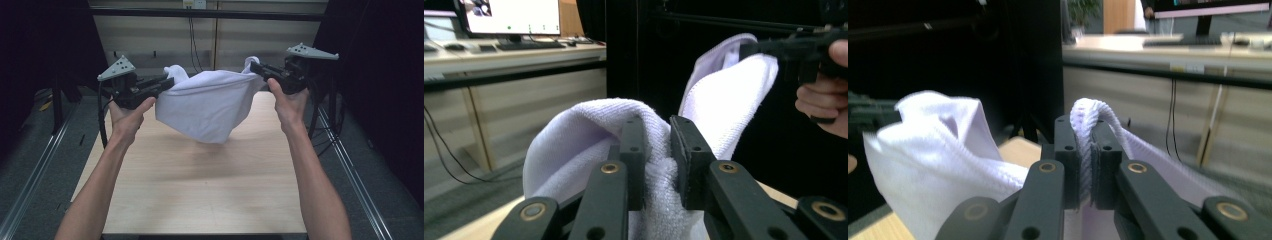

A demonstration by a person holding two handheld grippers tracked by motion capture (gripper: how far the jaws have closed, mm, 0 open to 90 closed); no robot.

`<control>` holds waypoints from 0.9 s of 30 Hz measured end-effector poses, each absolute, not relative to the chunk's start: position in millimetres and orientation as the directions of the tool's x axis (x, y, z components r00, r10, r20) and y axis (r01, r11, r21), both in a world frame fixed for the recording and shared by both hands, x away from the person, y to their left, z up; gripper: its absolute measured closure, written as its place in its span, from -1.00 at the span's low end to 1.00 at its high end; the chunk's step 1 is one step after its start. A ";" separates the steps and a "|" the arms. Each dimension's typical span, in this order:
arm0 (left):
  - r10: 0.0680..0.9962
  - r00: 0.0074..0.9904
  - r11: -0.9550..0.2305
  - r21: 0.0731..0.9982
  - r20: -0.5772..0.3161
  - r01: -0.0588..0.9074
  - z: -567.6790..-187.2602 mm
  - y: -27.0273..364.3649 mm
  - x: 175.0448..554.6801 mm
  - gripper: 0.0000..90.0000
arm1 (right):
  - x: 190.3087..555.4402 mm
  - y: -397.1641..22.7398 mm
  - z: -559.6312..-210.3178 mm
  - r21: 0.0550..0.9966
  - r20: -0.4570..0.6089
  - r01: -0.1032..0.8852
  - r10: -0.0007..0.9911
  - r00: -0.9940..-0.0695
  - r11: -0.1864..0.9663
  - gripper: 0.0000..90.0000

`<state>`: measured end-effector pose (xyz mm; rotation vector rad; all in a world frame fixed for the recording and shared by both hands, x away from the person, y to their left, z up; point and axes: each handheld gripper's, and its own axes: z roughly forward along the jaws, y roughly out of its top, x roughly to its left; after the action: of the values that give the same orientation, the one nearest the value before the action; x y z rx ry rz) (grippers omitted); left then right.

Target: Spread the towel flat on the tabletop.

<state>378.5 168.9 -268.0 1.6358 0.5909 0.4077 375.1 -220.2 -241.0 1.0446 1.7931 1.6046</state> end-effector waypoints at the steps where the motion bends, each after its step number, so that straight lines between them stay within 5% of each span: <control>1: 0.579 0.813 -0.090 0.986 -0.063 0.140 -269.6 168.0 375.0 0.73 | 373.3 -221.1 -239.8 0.982 0.112 0.191 0.810 -0.576 0.001 0.90; 5: 0.515 0.854 -0.169 0.969 -0.070 0.182 -310.3 159.1 351.3 0.73 | 360.0 -227.3 -263.3 0.973 0.103 0.226 0.800 -0.591 0.042 0.91; 14: 0.362 0.891 -0.317 0.862 -0.275 0.395 -429.3 136.8 298.7 0.69 | 309.1 -250.4 -393.3 0.878 0.177 0.456 0.784 -0.594 0.147 0.92; 19: 0.297 0.906 -0.368 0.839 -0.303 0.401 -443.5 141.2 273.2 0.46 | 268.9 -260.0 -428.3 0.830 0.175 0.514 0.773 -0.610 0.218 0.92; 27: 0.396 0.866 -0.335 0.831 -0.304 0.444 -453.4 167.0 287.5 0.15 | 255.0 -297.7 -470.0 0.776 0.190 0.599 0.832 -0.522 0.199 0.90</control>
<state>287.5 167.0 -453.4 1.9612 0.6180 -0.0558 255.0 -297.7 -470.0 1.3580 2.2049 1.2295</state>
